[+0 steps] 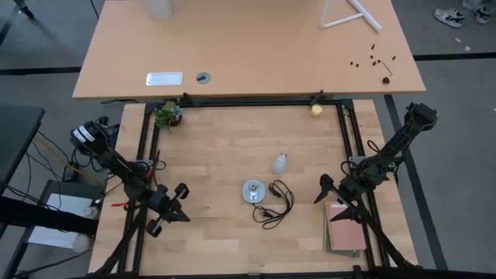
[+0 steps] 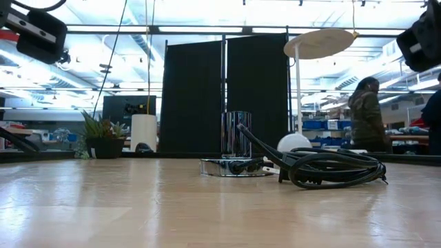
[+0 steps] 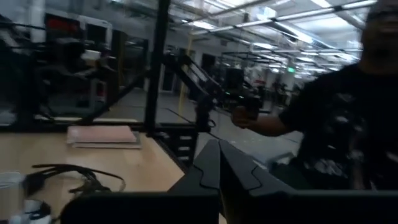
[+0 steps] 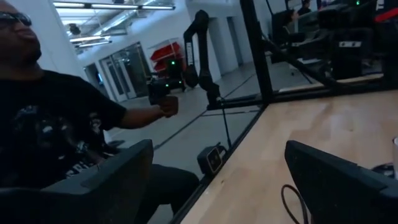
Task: Screw lightbulb
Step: Return to Home Position
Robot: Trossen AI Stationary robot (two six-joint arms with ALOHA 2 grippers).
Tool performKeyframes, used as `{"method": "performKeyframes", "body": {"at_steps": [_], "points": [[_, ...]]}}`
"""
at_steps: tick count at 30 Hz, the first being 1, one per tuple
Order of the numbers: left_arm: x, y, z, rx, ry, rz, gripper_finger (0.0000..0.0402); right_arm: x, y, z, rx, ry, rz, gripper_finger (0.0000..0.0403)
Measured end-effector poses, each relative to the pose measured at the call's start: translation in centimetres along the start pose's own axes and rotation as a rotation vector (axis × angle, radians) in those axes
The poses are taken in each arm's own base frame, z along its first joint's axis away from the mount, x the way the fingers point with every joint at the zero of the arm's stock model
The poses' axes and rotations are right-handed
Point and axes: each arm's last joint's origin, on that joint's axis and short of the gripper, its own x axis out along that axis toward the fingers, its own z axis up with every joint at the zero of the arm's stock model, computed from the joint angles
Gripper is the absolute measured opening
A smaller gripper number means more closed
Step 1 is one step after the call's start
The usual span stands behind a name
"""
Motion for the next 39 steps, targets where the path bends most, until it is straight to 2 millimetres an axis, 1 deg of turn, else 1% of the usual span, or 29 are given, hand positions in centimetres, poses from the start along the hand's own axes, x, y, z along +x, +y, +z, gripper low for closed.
{"method": "performKeyframes", "body": {"at_steps": [3, 7, 10, 14, 16, 39], "points": [[-0.01, -0.09, -0.22, 0.006, 0.025, -0.036, 0.0003, 0.0, -0.02, -0.08, -0.004, 0.008, -0.002, 0.0374], [-0.02, -0.08, -0.51, -0.011, 0.054, -0.04, 0.0003, 0.02, -0.15, -0.07, -0.005, 0.0, -0.035, 0.0374], [-0.04, -0.03, -0.75, -0.098, 0.079, -0.03, 0.0003, 0.04, -0.16, -0.07, 0.001, -0.001, -0.037, 0.0374], [-0.05, -0.07, -0.91, -0.278, 0.103, -0.04, 0.0004, 0.05, -0.15, -0.06, 0.001, -0.003, -0.037, 0.0374], [-0.05, -0.08, -0.85, -0.313, 0.097, -0.039, 0.0004, 0.05, -0.14, -0.05, 0.001, -0.004, -0.036, 0.0374], [-0.06, -0.06, -0.77, -0.307, 0.096, -0.039, 0.0004, 0.05, -0.15, -0.09, 0.0, 0.001, -0.037, 0.0374]]}}
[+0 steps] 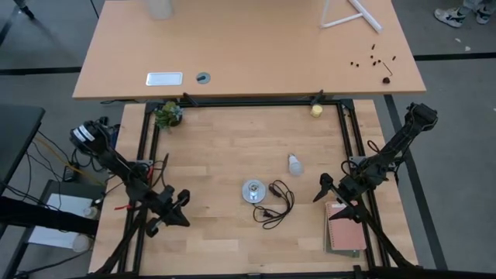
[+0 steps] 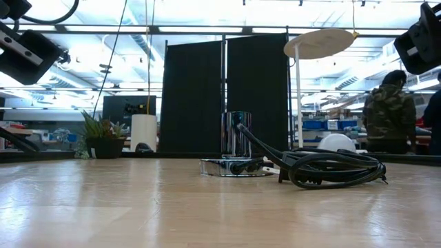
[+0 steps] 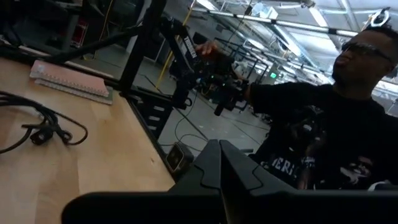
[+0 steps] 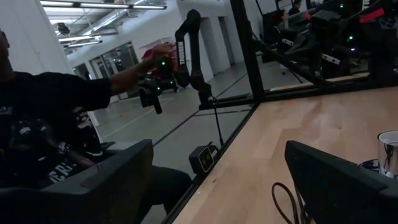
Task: Screw lightbulb
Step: Return to Home Position
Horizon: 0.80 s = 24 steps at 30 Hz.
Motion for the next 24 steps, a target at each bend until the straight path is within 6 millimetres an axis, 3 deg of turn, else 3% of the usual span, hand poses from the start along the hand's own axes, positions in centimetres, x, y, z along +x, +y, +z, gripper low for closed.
{"method": "performKeyframes", "body": {"at_steps": [7, 16, 24], "points": [[-0.4, -0.4, 1.0, -0.012, -0.033, -0.015, 0.0004, -0.3, -0.1, -0.1, -0.007, 0.025, -0.009, 0.0374], [-0.7, -0.7, 1.8, -0.023, -0.066, -0.032, 0.0004, -1.8, -1.4, -3.0, -0.092, 0.359, -0.111, 0.0374], [-1.2, -1.0, 3.0, -0.042, -0.122, -0.058, 0.0004, -2.2, -1.4, -2.6, -0.084, 0.328, -0.101, 0.0374]]}}
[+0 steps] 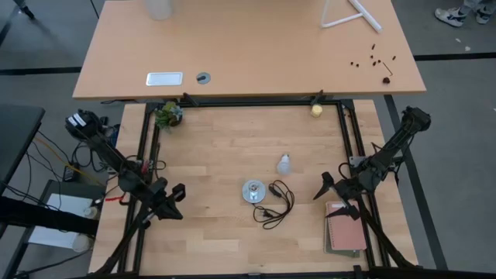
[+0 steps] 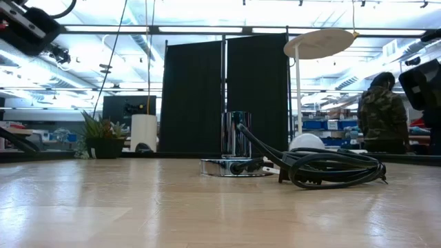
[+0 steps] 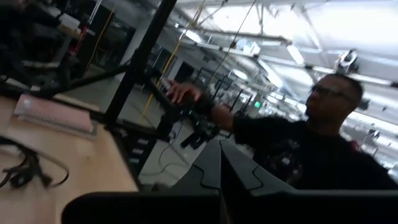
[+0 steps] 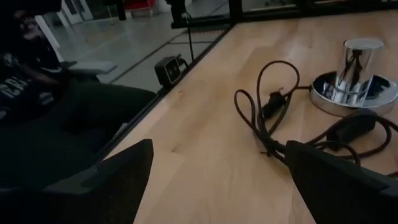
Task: Screw lightbulb
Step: Return to Home Position
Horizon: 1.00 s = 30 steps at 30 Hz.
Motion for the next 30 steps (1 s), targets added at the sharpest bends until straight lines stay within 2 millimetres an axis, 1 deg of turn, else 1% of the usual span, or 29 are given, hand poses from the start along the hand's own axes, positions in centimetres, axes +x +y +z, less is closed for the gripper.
{"method": "performKeyframes", "body": {"at_steps": [6, 11, 17, 24, 30], "points": [[-0.5, -0.4, 1.3, -0.021, -0.063, -0.03, 0.0004, -0.3, 0.0, 0.1, 0.003, -0.011, 0.005, 0.0374], [-0.9, -0.5, 1.6, -0.018, -0.053, -0.026, 0.0004, -0.3, 0.0, 0.2, 0.007, -0.023, 0.011, 0.0374], [-1.3, 0.0, 1.2, 0.012, 0.025, 0.021, 0.0004, -0.3, 0.0, 0.2, 0.007, -0.024, 0.011, 0.0374], [-1.9, 1.4, 0.1, 0.08, 0.185, 0.149, 0.0004, -0.3, 0.0, 0.2, 0.007, -0.024, 0.011, 0.0374], [-2.9, 2.5, -0.7, 0.127, 0.32, 0.248, 0.0004, -0.3, -0.2, 0.2, 0.012, -0.027, -0.001, 0.0374]]}}
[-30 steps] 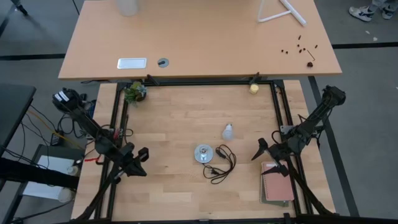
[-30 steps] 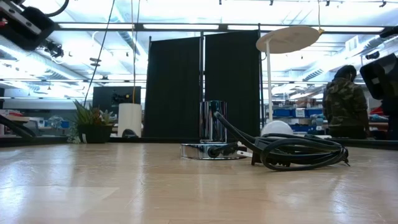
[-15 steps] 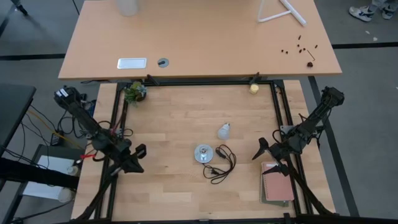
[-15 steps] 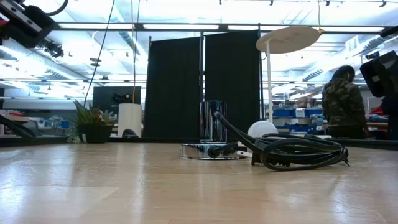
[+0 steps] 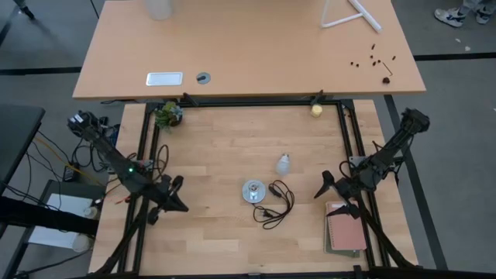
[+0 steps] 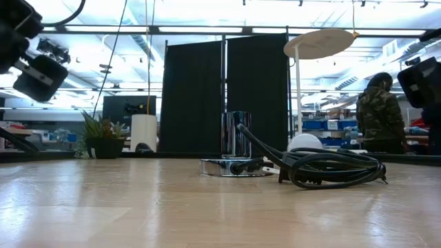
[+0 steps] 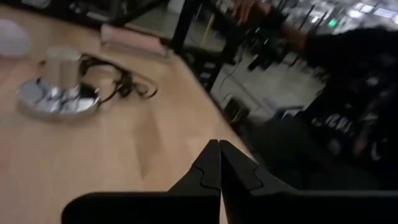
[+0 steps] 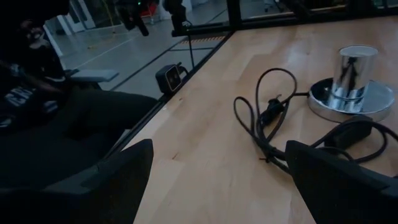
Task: Screw lightbulb
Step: Return to Home Position
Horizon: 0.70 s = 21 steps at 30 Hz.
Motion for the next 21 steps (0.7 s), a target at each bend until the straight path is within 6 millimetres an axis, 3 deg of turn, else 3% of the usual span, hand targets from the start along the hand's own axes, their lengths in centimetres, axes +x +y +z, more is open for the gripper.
{"method": "performKeyframes", "body": {"at_steps": [7, 21], "points": [[-0.6, 0.7, -0.4, 0.018, 0.054, 0.052, 0.0004, -0.4, -0.8, 0.9, 0.035, -0.095, -0.052, 0.0374], [-1.7, 2.1, 0.9, -0.021, -0.075, 0.137, 0.0004, -2.2, -3.0, 3.0, 0.102, -0.38, -0.234, 0.0374]]}}
